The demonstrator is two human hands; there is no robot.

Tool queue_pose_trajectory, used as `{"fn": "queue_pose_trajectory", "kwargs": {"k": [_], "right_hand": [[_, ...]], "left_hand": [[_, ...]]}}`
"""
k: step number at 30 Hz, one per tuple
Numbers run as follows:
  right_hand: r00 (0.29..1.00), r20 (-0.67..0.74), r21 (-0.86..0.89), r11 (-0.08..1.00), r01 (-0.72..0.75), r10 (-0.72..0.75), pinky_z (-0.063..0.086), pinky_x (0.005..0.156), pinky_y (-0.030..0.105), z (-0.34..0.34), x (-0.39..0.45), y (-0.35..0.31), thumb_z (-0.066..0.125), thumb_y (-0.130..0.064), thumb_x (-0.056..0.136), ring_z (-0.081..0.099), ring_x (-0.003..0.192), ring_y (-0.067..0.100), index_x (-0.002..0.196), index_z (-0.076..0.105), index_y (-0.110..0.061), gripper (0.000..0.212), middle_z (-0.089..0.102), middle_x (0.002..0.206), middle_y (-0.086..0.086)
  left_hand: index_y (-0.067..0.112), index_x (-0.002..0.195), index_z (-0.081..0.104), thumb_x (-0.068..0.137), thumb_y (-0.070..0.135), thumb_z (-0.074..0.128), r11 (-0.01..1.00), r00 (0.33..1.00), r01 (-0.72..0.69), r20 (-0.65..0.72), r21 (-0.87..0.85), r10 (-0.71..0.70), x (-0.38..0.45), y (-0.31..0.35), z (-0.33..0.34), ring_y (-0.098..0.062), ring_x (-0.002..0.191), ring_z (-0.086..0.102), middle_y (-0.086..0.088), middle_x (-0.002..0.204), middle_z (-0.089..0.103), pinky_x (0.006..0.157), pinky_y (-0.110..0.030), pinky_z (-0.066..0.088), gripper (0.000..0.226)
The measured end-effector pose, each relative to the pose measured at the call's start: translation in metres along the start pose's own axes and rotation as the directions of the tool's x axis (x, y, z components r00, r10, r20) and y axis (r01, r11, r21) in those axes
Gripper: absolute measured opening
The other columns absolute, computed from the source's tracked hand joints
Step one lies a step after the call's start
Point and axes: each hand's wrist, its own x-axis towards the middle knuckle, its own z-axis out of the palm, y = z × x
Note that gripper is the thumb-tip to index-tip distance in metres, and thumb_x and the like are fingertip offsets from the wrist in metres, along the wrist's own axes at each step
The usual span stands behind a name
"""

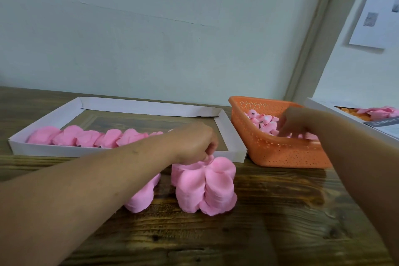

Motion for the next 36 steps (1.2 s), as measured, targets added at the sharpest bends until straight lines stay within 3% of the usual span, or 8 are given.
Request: {"fn": "queue_pose_trajectory", "kwargs": {"k": [2, 5, 9, 13, 17, 23, 30, 36], "right_hand": [[0.999, 0.041, -0.196, 0.981, 0.013, -0.005, 0.051, 0.090, 0.034, 0.005, 0.000, -0.002, 0.057, -0.019, 0.090, 0.062, 0.106, 0.025, 0.117, 0.064, -0.007, 0.030, 0.063, 0.117, 0.012], [0.998, 0.047, -0.270, 0.962, 0.040, -0.028, 0.045, 0.098, 0.032, 0.009, 0.000, -0.006, 0.050, -0.024, 0.094, 0.056, 0.113, 0.022, 0.123, 0.060, -0.012, 0.034, 0.057, 0.126, 0.009], [0.999, 0.007, -0.218, 0.975, 0.044, -0.043, 0.046, 0.096, 0.034, 0.012, 0.010, -0.006, 0.053, -0.028, 0.092, 0.057, 0.108, 0.024, 0.121, 0.060, -0.009, 0.035, 0.059, 0.123, 0.010], [0.991, -0.076, -0.097, 0.990, 0.100, -0.107, 0.050, 0.084, 0.032, 0.017, 0.019, -0.004, 0.064, -0.022, 0.086, 0.060, 0.096, 0.022, 0.112, 0.066, -0.013, 0.027, 0.060, 0.115, 0.008], [0.980, -0.109, -0.006, 0.986, 0.166, -0.165, 0.044, 0.071, 0.028, 0.020, 0.025, 0.000, 0.068, -0.018, 0.084, 0.057, 0.081, 0.017, 0.105, 0.070, -0.017, 0.021, 0.061, 0.105, 0.005], [0.976, -0.079, -0.082, 0.978, 0.194, -0.201, 0.048, 0.085, 0.034, 0.020, 0.026, -0.001, 0.059, -0.019, 0.085, 0.059, 0.094, 0.021, 0.093, 0.069, -0.018, 0.012, 0.063, 0.102, 0.003], [0.974, 0.056, -0.277, 0.934, 0.227, -0.221, 0.045, 0.088, 0.031, 0.014, 0.021, -0.003, 0.050, -0.008, 0.087, 0.055, 0.098, 0.018, 0.121, 0.062, -0.023, 0.038, 0.054, 0.105, -0.001], [0.981, -0.062, -0.182, 0.969, 0.168, -0.182, 0.040, 0.060, 0.025, 0.012, 0.025, 0.010, 0.065, -0.012, 0.080, 0.055, 0.077, 0.021, 0.094, 0.068, -0.009, 0.015, 0.055, 0.072, -0.001]], "left_hand": [[0.012, 0.089, 0.068, 0.084, 0.013, 0.064, 1.000, 1.000, -0.003, -0.003, -0.003, 0.003, 0.000, 0.000, 0.001, -0.015, 0.073, 0.050, -0.001, 0.086, 0.065, 0.057, -0.022, 0.035, 0.007], [0.013, 0.086, 0.068, 0.086, 0.015, 0.065, 1.000, 1.000, 0.000, 0.011, -0.011, 0.000, 0.000, 0.002, 0.000, -0.014, 0.070, 0.048, 0.003, 0.078, 0.058, 0.056, -0.022, 0.033, 0.004], [0.014, 0.068, 0.058, 0.084, 0.010, 0.062, 1.000, 1.000, 0.008, 0.016, 0.029, -0.008, -0.002, 0.004, 0.000, -0.010, 0.055, 0.039, 0.004, 0.061, 0.048, 0.048, -0.021, 0.026, 0.017], [0.010, 0.068, 0.057, 0.084, 0.012, 0.061, 0.999, 1.000, 0.013, -0.003, 0.029, -0.013, -0.005, 0.005, 0.002, -0.017, 0.060, 0.041, -0.011, 0.076, 0.060, 0.051, -0.025, 0.029, 0.017], [0.014, 0.076, 0.054, 0.081, 0.015, 0.060, 1.000, 0.999, 0.019, -0.043, 0.004, -0.018, -0.008, 0.007, -0.006, -0.015, 0.065, 0.044, 0.002, 0.072, 0.053, 0.057, -0.030, 0.034, 0.009], [0.014, 0.090, 0.064, 0.080, 0.012, 0.064, 0.983, 0.992, 0.118, 0.051, -0.139, -0.112, -0.011, 0.003, -0.018, -0.008, 0.061, 0.045, 0.006, 0.073, 0.055, 0.054, -0.024, 0.034, 0.010], [0.015, 0.083, 0.066, 0.078, 0.014, 0.069, 0.920, 0.965, 0.254, 0.141, -0.297, -0.221, -0.014, 0.000, -0.020, -0.012, 0.063, 0.047, 0.002, 0.072, 0.057, 0.057, -0.024, 0.035, 0.005], [0.021, 0.071, 0.067, 0.074, 0.013, 0.077, 0.759, 0.931, 0.323, 0.047, -0.565, -0.362, -0.018, -0.004, -0.020, -0.011, 0.060, 0.055, 0.005, 0.065, 0.063, 0.061, -0.022, 0.045, 0.013]]}}
